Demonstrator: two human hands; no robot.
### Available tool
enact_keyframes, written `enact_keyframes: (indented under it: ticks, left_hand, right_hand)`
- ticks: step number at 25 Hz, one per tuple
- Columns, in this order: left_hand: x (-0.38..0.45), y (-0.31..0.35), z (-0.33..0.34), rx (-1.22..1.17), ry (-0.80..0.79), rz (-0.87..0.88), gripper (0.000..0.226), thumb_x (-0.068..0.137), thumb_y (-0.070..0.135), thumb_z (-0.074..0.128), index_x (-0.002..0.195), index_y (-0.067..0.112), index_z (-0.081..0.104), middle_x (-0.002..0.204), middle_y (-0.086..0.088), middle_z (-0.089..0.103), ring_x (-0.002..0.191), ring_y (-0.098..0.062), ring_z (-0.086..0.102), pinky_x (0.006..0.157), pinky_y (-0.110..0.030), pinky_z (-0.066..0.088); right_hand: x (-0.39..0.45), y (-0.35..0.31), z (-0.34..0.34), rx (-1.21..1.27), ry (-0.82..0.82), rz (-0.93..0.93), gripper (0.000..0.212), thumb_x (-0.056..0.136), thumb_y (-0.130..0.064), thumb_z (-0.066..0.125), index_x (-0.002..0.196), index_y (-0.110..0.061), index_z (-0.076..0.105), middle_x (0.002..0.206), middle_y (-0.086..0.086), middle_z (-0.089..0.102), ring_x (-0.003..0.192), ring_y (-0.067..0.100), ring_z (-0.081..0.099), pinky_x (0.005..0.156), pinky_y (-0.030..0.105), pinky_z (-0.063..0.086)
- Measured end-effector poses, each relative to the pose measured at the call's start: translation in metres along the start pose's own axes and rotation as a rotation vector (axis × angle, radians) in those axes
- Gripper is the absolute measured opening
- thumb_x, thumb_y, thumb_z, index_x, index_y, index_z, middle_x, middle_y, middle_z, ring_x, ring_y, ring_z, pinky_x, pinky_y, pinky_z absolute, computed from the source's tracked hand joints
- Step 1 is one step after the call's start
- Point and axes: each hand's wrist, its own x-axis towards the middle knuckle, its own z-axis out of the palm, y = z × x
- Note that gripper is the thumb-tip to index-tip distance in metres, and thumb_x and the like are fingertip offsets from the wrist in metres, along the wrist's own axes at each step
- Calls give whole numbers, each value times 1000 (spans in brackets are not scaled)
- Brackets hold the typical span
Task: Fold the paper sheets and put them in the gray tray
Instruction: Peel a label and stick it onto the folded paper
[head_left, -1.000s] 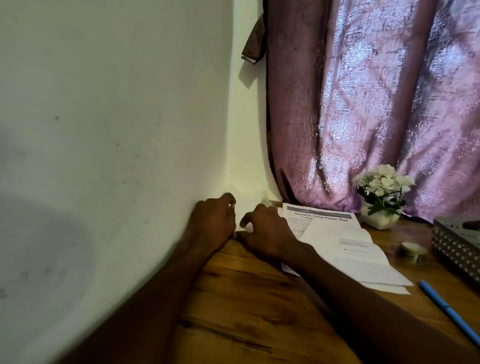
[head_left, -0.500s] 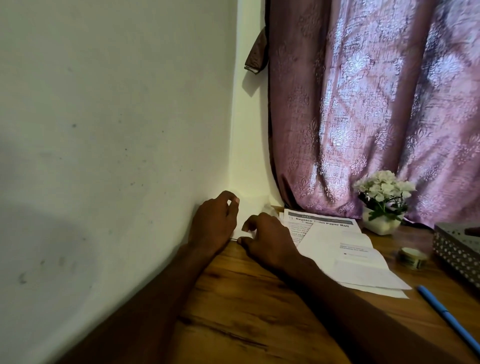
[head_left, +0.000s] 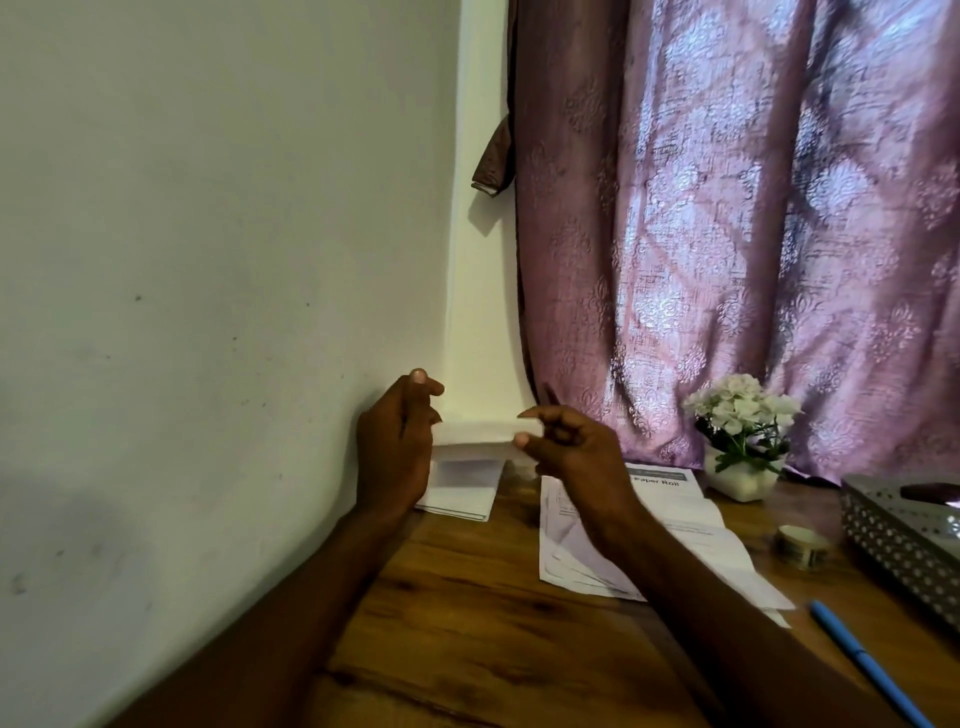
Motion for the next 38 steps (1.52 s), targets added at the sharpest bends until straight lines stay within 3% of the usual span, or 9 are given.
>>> enact_keyframes:
  ticks: [8,12,16,19,24,29,32,34,38]
  left_hand:
    - [0,19,-10,-159,1,39,42,112,28,40,98,5,72,70,-17,69,65,-23,65,64,-24,50]
    - [0,45,-3,-76,-163,43,35,111,23,44,98,9,74,73,-13,72,69,-17,67,66,-14,50]
    - [15,76,44,-3,-594,-197,37,107,44,48,103,18,75,86,-5,79,81,-18,74,75,-33,51]
    - [9,80,94,38,-998,-406,64,89,73,51,120,20,68,104,-6,78,94,-26,76,82,-39,59]
    - [-15,38,116,-217,-1107,-632,56,73,65,82,111,25,79,113,-3,79,101,-19,77,78,-30,62]
    - [-1,19,75,-319,-986,-733,29,80,26,88,105,13,82,112,-17,77,96,-29,78,77,-37,62]
    - [12,23,62,-248,-808,-763,15,80,22,84,89,11,80,94,-14,80,76,-24,78,64,-32,62]
    - [15,22,54,-130,-775,-778,12,87,18,80,90,8,74,82,-11,79,67,-23,76,58,-27,59]
    - [10,17,51,-26,-724,-813,29,93,15,73,114,-4,69,108,-26,69,94,-35,66,92,-40,55]
  right_hand:
    - [6,-10,-106,908,168,151,38,92,-3,51,124,-19,68,97,7,72,87,21,66,67,30,56]
    - [-3,-4,-124,1146,11,128,55,68,-5,66,122,-14,63,86,1,58,78,16,56,72,30,54]
    - [5,-2,-114,1221,-211,201,37,85,-10,45,120,-12,58,87,1,49,80,16,47,77,27,53]
    - [7,1,-104,1156,-287,221,49,73,-4,73,120,-9,63,91,6,60,87,18,52,83,33,58]
    - [11,10,-102,1025,-270,231,40,79,-1,65,117,-9,73,104,18,70,92,28,71,94,38,56]
    - [19,10,-91,654,116,327,35,89,8,57,120,-7,65,113,16,71,99,26,71,84,37,58]
    - [14,9,-107,-619,421,289,22,92,-17,58,110,-14,70,110,12,74,98,27,70,81,35,56]
    - [5,4,-112,-1200,319,315,31,91,-41,59,109,-17,68,114,11,71,105,32,67,87,35,53]
    - [-3,7,-101,-1345,-2,443,82,83,-79,57,130,-12,60,131,13,66,121,32,62,100,39,51]
